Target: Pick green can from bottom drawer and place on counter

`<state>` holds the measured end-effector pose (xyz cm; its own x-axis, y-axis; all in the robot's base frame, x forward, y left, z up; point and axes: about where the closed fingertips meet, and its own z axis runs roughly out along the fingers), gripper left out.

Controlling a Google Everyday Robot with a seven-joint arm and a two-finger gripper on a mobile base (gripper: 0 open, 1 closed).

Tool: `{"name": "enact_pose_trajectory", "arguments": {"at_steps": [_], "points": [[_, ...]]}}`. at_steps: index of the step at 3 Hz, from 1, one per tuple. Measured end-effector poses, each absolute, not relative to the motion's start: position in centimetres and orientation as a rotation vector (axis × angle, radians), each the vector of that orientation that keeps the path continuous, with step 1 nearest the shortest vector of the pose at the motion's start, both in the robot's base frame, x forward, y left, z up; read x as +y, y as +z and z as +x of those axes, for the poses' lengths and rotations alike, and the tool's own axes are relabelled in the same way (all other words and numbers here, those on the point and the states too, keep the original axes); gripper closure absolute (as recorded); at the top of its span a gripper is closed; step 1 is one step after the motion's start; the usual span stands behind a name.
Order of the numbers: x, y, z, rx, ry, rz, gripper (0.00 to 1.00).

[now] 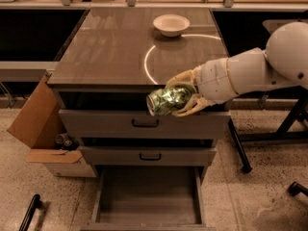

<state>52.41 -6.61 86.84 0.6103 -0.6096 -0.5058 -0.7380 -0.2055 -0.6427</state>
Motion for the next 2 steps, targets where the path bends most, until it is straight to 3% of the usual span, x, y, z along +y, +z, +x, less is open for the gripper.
{"name": "enact_pose_trajectory", "arguments": {"at_steps": [2], "points": [[-6.3, 91.8, 61.5, 1.114, 0.175, -1.848, 1.0]]}}
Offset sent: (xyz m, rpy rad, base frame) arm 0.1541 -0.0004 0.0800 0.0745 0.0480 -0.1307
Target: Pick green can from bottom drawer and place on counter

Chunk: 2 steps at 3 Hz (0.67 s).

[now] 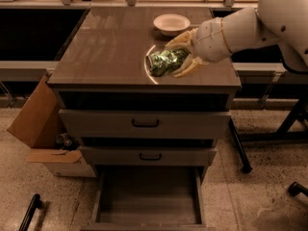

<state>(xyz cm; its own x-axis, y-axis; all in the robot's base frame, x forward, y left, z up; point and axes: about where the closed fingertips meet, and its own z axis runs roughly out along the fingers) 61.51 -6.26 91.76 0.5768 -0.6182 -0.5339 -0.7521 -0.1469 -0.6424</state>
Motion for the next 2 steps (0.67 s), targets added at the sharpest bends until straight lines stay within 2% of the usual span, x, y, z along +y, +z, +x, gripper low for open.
{"name": "enact_pose_trajectory", "arguments": {"at_steps": [2], "points": [[-7.1, 90.6, 68.5, 1.423, 0.245, -1.649, 1.0]]}}
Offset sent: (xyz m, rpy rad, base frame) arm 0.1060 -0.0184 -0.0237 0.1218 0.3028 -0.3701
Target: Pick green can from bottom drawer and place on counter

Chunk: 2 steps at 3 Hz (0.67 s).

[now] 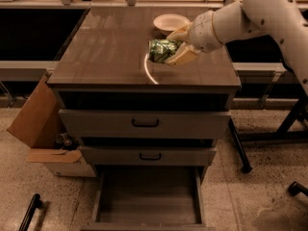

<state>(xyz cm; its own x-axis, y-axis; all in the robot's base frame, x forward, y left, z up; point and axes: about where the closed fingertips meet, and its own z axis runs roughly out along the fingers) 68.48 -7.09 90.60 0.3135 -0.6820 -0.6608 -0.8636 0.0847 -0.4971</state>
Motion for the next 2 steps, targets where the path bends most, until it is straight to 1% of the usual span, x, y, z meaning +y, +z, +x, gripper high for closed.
{"name": "enact_pose_trajectory", "arguments": {"at_steps": [1, 2], "points": [[-7.2, 89.3, 71.0, 1.504, 0.301, -1.606, 1.0], [-7.7, 88.3, 73.3, 1.591, 0.317, -1.586, 0.83]]}}
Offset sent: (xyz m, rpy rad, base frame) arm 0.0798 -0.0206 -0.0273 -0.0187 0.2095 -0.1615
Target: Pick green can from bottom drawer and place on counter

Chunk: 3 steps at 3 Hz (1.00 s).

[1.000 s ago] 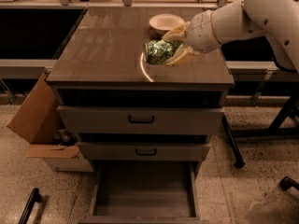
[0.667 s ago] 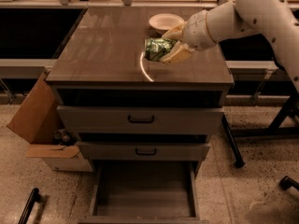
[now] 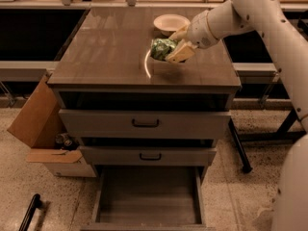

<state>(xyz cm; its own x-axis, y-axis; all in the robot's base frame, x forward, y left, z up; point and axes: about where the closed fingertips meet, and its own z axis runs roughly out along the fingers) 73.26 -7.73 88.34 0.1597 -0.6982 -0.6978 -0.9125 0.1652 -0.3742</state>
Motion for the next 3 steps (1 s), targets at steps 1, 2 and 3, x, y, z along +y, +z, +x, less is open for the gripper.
{"name": "enact_pose_trajectory", "arguments": {"at_steps": [1, 2, 3], "points": [[-8.3, 87.7, 75.2, 1.672, 0.315, -1.555, 0.59], [-8.9, 87.0, 76.4, 1.73, 0.311, -1.535, 0.36], [-9.4, 86.3, 77.1, 1.778, 0.306, -1.517, 0.12]]}}
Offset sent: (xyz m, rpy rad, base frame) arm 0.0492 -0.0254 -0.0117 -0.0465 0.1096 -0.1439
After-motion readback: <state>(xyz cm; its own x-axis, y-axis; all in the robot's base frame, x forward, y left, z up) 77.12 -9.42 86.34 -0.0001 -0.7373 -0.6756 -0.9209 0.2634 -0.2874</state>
